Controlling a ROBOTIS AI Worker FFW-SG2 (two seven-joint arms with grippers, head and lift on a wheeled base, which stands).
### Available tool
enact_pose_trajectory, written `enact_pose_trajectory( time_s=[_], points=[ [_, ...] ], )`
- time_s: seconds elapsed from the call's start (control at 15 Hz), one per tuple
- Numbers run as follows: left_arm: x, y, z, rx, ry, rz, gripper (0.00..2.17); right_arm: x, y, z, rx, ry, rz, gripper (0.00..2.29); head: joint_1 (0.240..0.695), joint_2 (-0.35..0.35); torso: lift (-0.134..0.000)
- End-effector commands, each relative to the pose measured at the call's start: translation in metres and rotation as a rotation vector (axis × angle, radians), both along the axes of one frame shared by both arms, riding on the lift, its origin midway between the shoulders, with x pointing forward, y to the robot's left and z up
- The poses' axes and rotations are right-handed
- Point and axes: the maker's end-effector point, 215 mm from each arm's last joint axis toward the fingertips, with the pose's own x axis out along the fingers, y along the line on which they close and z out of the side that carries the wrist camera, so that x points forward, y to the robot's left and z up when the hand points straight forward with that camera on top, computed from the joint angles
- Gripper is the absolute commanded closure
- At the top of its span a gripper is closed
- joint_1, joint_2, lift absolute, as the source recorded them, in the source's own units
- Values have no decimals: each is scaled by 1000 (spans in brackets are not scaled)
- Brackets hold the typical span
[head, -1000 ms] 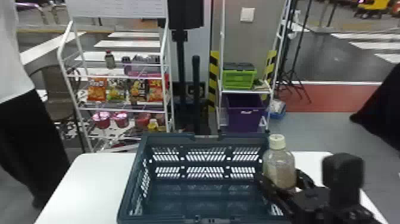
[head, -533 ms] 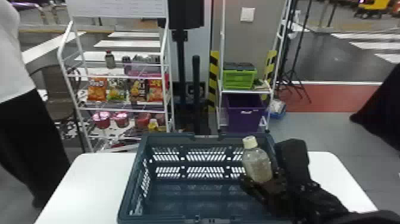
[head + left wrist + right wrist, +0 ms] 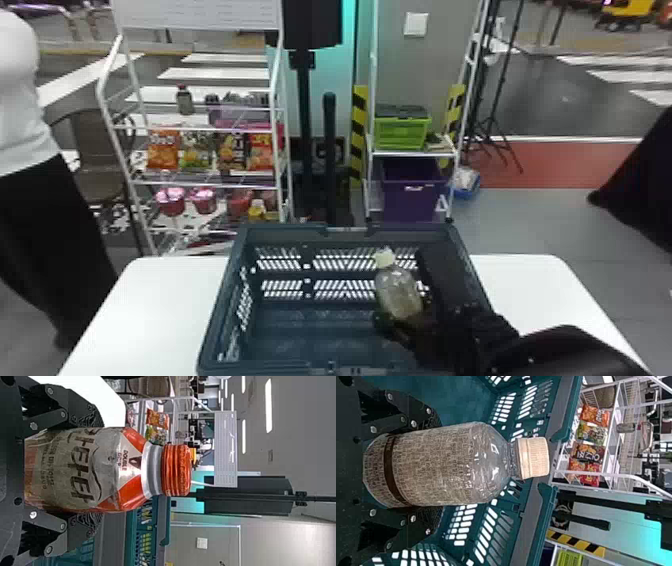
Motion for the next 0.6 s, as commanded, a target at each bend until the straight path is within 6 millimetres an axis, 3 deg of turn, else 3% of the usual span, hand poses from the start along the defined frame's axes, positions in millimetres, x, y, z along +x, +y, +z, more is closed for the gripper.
enact_pose_trajectory(
  time_s=[0.0,0.2,0.27,0.33,0.53],
  points=[
    [1,0,0,-2,-1,1,2145,3,7,-8,16,18,14,1781,499,0,0],
    [1,1,-1,-3,1,4,2145,1,10,-10,27,26,22,1754,499,0,0],
    [1,1,-1,-3,1,5,2145,1,11,-10,28,27,22,1487,499,0,0],
    [1,1,-1,-3,1,6,2145,1,13,-8,35,26,26,1406,499,0,0],
    [1,1,-1,-2,0,6,2145,3,12,-3,35,14,23,1416,499,0,0]
  ],
)
